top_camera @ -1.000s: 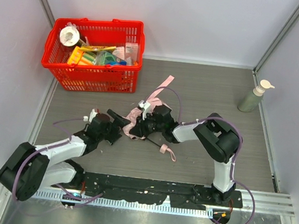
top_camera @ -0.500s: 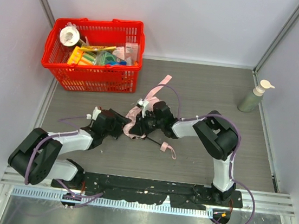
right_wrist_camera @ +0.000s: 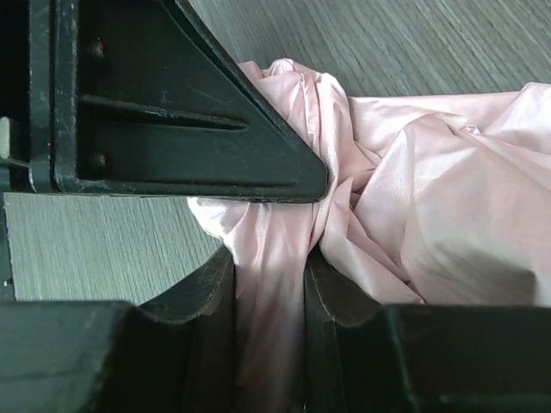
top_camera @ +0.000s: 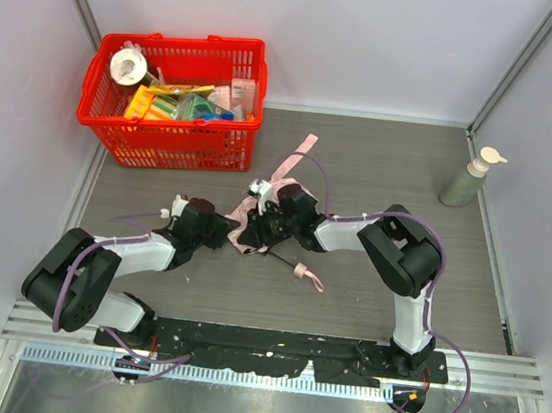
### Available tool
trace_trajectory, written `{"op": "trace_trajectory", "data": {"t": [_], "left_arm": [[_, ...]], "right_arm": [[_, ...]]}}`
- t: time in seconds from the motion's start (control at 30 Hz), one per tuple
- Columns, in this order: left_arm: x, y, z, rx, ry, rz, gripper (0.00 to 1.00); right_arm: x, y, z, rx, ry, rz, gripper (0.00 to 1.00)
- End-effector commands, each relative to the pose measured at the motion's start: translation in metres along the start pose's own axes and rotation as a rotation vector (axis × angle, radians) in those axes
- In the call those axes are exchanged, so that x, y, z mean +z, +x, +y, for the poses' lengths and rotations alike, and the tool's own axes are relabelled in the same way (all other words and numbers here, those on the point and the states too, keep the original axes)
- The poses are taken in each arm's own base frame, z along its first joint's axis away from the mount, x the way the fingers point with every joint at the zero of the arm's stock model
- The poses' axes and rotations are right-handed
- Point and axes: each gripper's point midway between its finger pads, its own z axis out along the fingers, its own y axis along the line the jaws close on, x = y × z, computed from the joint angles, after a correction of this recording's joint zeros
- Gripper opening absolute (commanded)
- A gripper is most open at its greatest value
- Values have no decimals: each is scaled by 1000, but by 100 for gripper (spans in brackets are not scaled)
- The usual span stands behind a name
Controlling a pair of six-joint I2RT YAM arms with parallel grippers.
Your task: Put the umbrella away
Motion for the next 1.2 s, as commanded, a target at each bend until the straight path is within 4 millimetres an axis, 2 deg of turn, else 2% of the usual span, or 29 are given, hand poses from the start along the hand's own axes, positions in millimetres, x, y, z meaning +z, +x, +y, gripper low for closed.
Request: {"op": "trace_trajectory", "data": {"t": [0.0,0.03,0.07,0.1,0.13,0.17,0.2,0.23,0.27,0.37,0.5,0.67,0.8,0.9,1.0,1.1,1.17], "left_arm": [[-4,-1,48,139,-174,11,0],[-6,0,48,141,-182,18,0],[-7,1,48,145,-184,25,0],[-8,2,48,148,-187,32,0],[-9,3,49,145,-190,38,0],[-10,4,49,143,-191,45,0],[-12,5,47,142,-190,49,0],[-14,5,49,141,-204,51,0],[-15,4,47,141,-204,49,0],[-20,1,47,146,-221,40,0],[-23,1,47,127,-233,43,0],[-20,9,45,103,-223,79,0],[-22,11,38,80,-204,87,0],[-25,11,35,61,-215,93,0],[-28,14,35,33,-251,111,0],[-29,19,34,6,-269,139,0],[-31,25,32,-8,-275,172,0]], "right_arm": [[-39,123,-19,212,211,407,18],[-41,108,-18,187,229,376,22],[-46,107,-22,183,278,386,24],[-50,93,-17,163,284,362,28],[-53,86,-19,145,313,352,35],[-56,72,-15,123,325,330,48],[-58,61,-16,97,349,317,53],[-62,56,-8,73,350,324,66],[-64,43,-12,35,394,306,68],[-71,18,3,-54,437,278,73],[-78,-18,13,-134,503,172,73],[-66,-44,43,-288,485,89,73],[-52,-49,52,-345,464,68,73],[-39,-39,50,-412,472,96,73],[-28,-39,49,-480,483,88,73],[-15,-24,45,-538,485,130,74],[-11,-12,32,-557,538,165,72]]}}
